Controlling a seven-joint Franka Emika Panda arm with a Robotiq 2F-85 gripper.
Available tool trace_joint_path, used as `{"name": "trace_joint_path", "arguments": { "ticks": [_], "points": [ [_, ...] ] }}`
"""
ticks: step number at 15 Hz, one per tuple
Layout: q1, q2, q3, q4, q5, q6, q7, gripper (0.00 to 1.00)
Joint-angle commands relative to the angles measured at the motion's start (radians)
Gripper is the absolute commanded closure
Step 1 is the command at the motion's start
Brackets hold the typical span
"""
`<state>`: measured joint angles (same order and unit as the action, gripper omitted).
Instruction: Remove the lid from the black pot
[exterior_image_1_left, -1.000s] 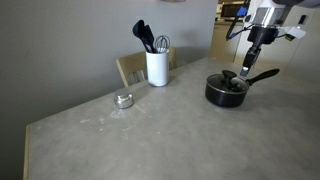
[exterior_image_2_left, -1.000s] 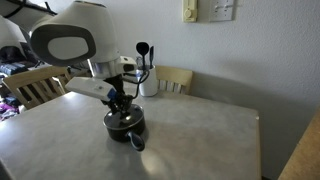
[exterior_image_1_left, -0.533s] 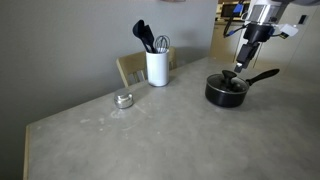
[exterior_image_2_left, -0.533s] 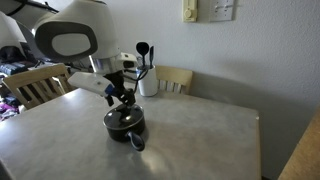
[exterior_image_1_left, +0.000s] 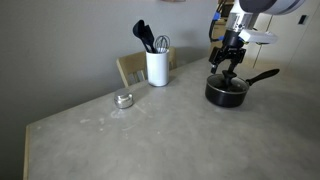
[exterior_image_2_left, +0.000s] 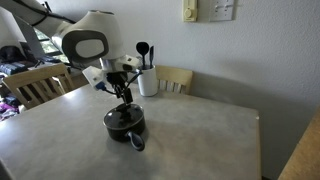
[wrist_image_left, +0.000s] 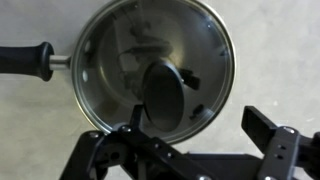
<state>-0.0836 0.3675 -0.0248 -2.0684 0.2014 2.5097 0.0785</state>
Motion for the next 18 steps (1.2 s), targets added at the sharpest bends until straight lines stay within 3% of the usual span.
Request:
{"name": "trace_joint_path", "arguments": {
  "ticks": [1, 2, 4, 9, 10, 11, 12, 16, 18],
  "points": [
    [0.022, 0.073, -0.023, 0.094, -0.008, -0.029, 0.106, 0.01],
    [0.022, 0.081, -0.026, 0.107, -0.007, -0.035, 0.123, 0.25],
    [0.019, 0.092, -0.031, 0.126, -0.004, -0.046, 0.15, 0.3],
    [0.024, 0.068, -0.069, 0.14, -0.038, -0.15, 0.208, 0.66],
    [0.022, 0.062, -0.072, 0.142, -0.045, -0.171, 0.206, 0.22],
    [0.021, 0.056, -0.073, 0.142, -0.053, -0.193, 0.198, 0.27],
    [0.019, 0.053, -0.073, 0.144, -0.06, -0.212, 0.189, 0.27],
    [0.013, 0.039, -0.066, 0.141, -0.065, -0.268, 0.166, 0.01],
    [0.013, 0.028, -0.066, 0.132, -0.066, -0.294, 0.16, 0.0]
  ]
}}
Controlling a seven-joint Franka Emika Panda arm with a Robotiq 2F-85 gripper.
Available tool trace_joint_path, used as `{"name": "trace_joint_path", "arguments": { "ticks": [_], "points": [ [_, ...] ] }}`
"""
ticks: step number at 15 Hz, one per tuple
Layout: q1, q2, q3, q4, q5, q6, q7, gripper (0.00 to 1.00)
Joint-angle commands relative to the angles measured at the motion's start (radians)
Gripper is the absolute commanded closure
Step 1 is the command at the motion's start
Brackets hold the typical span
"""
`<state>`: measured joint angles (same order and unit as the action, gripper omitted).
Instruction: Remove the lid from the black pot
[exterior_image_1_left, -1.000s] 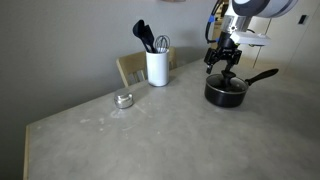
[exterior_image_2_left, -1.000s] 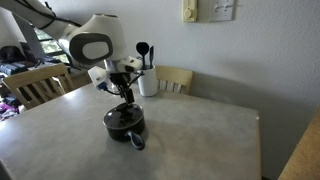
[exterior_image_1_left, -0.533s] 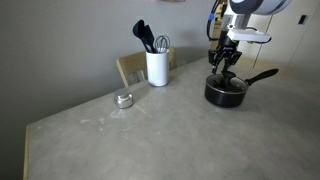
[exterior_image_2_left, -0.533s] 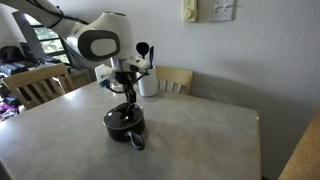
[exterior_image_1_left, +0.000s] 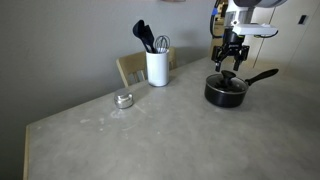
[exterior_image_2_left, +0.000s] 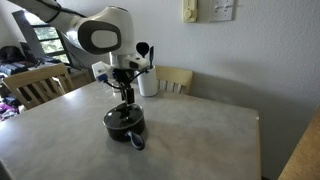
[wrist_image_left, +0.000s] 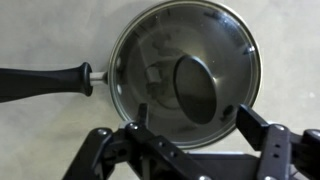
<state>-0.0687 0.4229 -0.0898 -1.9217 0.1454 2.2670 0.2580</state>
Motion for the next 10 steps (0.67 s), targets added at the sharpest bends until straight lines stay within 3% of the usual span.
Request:
{"name": "trace_joint_path", "arguments": {
  "ticks": [1, 6, 8, 10],
  "points": [
    [-0.003, -0.031, -0.001, -0.019, -0.01, -0.064, -0.024, 0.0],
    [-0.014, -0.028, -0.001, -0.032, 0.001, -0.108, -0.045, 0.0],
    [-0.016, -0.029, -0.001, -0.037, 0.002, -0.107, -0.053, 0.26],
    [-0.018, -0.031, 0.0, -0.042, 0.005, -0.105, -0.061, 0.41]
  ]
}}
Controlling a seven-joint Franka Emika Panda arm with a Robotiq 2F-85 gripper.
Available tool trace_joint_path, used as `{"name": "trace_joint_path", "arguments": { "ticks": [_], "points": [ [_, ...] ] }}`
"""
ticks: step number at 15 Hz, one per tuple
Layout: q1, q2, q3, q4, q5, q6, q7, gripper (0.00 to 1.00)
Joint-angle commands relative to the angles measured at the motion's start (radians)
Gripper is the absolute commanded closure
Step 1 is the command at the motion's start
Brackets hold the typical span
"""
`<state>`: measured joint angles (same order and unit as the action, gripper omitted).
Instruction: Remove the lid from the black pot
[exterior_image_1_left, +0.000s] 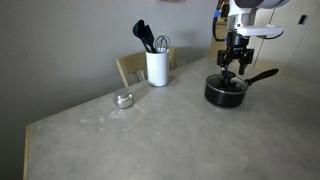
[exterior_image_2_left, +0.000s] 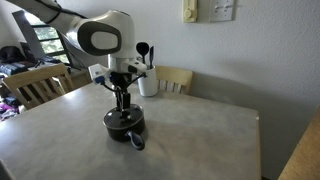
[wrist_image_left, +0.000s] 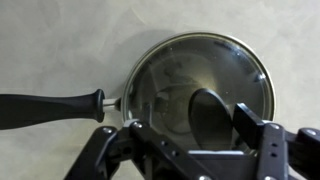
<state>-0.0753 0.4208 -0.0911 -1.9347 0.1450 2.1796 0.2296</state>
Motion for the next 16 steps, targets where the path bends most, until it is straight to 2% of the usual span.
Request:
{"name": "trace_joint_path", "arguments": {
  "ticks": [1, 6, 12, 16],
  "points": [
    [-0.012, -0.03, 0.002, -0.031, 0.006, -0.017, -0.036, 0.46],
    [-0.011, -0.041, 0.005, -0.041, 0.002, -0.013, -0.065, 0.82],
    [0.005, -0.125, 0.011, -0.11, -0.095, 0.01, -0.203, 0.84],
    [0.029, -0.187, 0.027, -0.14, -0.167, 0.018, -0.242, 0.84]
  ]
}}
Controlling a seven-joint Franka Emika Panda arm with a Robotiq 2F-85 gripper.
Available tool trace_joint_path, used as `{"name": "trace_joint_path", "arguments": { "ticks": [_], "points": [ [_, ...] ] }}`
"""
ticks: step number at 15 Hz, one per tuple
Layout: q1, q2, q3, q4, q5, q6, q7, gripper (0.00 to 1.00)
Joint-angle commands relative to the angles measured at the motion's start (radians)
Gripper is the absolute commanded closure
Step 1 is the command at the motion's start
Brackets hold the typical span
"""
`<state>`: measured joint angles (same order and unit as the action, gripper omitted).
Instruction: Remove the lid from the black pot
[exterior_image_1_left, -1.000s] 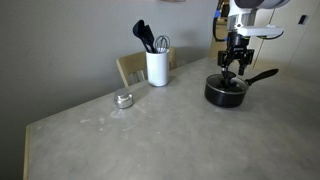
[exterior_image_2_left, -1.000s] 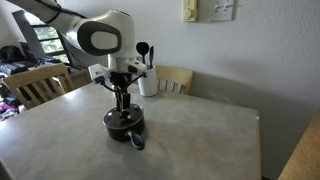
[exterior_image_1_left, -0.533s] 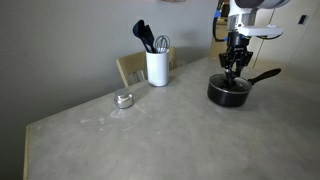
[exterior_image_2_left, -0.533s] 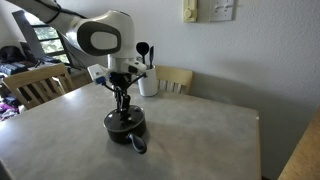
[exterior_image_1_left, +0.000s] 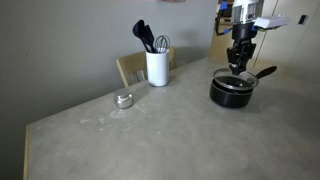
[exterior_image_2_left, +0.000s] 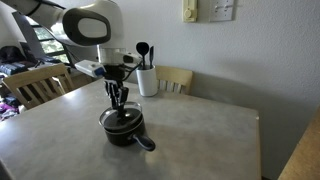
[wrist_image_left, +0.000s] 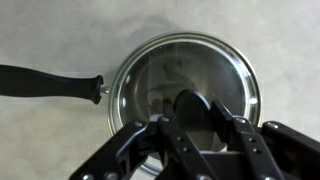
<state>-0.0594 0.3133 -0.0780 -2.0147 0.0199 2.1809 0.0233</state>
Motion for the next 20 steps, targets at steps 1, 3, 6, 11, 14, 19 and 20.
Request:
{"name": "trace_joint_path", "arguments": {
  "ticks": [1, 3, 6, 11, 14, 19, 20],
  "points": [
    [0.019, -0.093, 0.021, -0.066, -0.048, 0.02, -0.043, 0.84],
    [0.033, -0.102, 0.043, -0.067, -0.041, 0.024, -0.052, 0.84],
    [0.056, -0.094, 0.081, -0.056, -0.009, 0.023, -0.061, 0.84],
    [0.113, -0.06, 0.137, -0.038, -0.002, 0.041, -0.029, 0.84],
    [0.147, -0.019, 0.164, -0.022, 0.011, 0.066, 0.009, 0.84],
    [0.209, 0.084, 0.185, 0.013, 0.013, 0.14, 0.138, 0.84],
    [0.221, 0.107, 0.184, 0.027, 0.012, 0.145, 0.16, 0.84]
  ]
}}
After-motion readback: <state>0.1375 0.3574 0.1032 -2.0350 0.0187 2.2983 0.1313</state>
